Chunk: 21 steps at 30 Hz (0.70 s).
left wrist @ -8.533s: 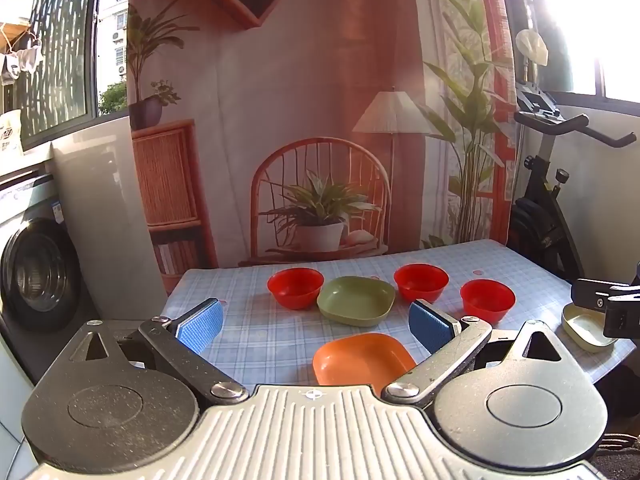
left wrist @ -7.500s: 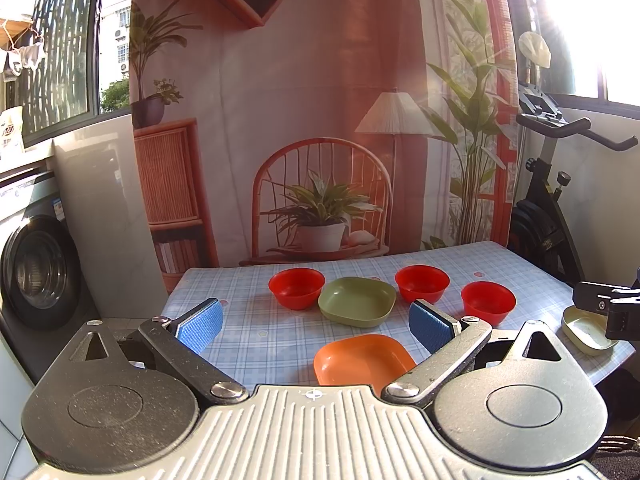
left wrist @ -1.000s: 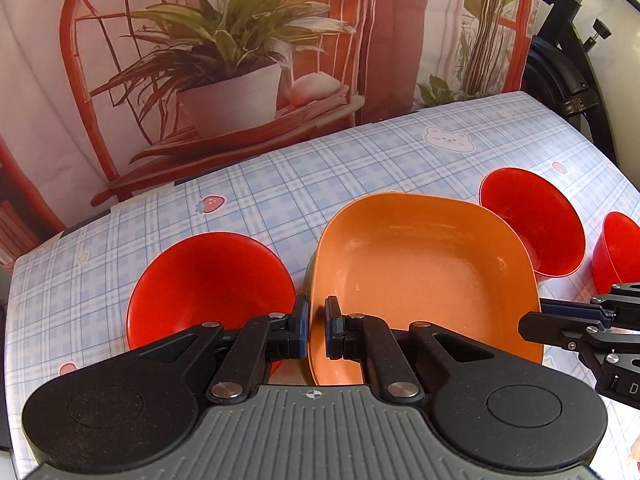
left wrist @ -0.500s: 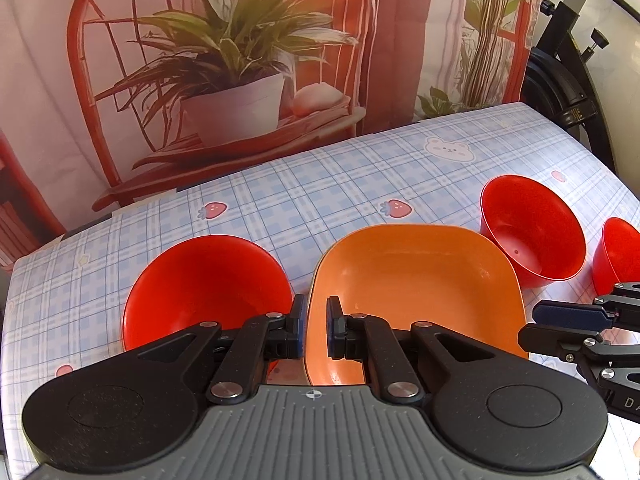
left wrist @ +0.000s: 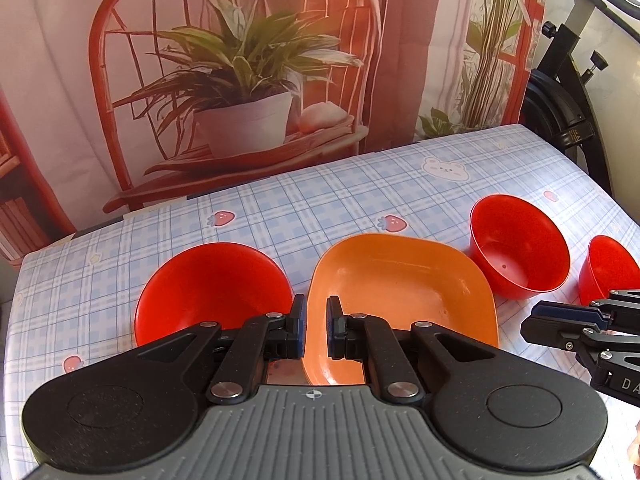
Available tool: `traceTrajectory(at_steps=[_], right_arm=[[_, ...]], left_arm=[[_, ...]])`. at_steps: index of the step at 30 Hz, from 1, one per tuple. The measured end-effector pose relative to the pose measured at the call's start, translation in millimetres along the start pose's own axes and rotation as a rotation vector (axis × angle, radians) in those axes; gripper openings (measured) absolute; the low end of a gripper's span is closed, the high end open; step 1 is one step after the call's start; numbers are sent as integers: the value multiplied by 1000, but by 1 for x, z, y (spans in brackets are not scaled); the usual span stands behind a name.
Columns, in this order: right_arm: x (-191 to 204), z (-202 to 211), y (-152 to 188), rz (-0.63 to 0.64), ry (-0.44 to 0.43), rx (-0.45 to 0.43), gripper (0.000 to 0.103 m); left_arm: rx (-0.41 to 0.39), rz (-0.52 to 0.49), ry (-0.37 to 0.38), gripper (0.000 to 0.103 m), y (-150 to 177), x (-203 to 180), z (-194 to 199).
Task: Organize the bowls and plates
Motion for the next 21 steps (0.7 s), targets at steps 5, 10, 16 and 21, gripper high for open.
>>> traceTrajectory(at_steps=[5,10,16,21], right_arm=[[-18,47,-29,-12,33,-129,15],[-59,105,-53,-42,111,-248,15],[-129,170,-57,-112,250,-361,15],[-188,211,-35,-151,396,-403,15]], left_arm=[[-75,23,11,10,-19,-22,26],[-152,12,60,11,-42,-68,47],[-206,-15,159,22,-55,-150,50],[-212,-85,260,33,-57,-232,38]])
Point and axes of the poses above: each gripper's, at about its wrist camera, not at the fingertips, and z roughly against the way its jaws point, x to its left, y to its underside, the point moved 8 cm from there along -z, roughly the way its jaws point, and after that the axes turned 8 degrees about -z, right-handed, at the moved point
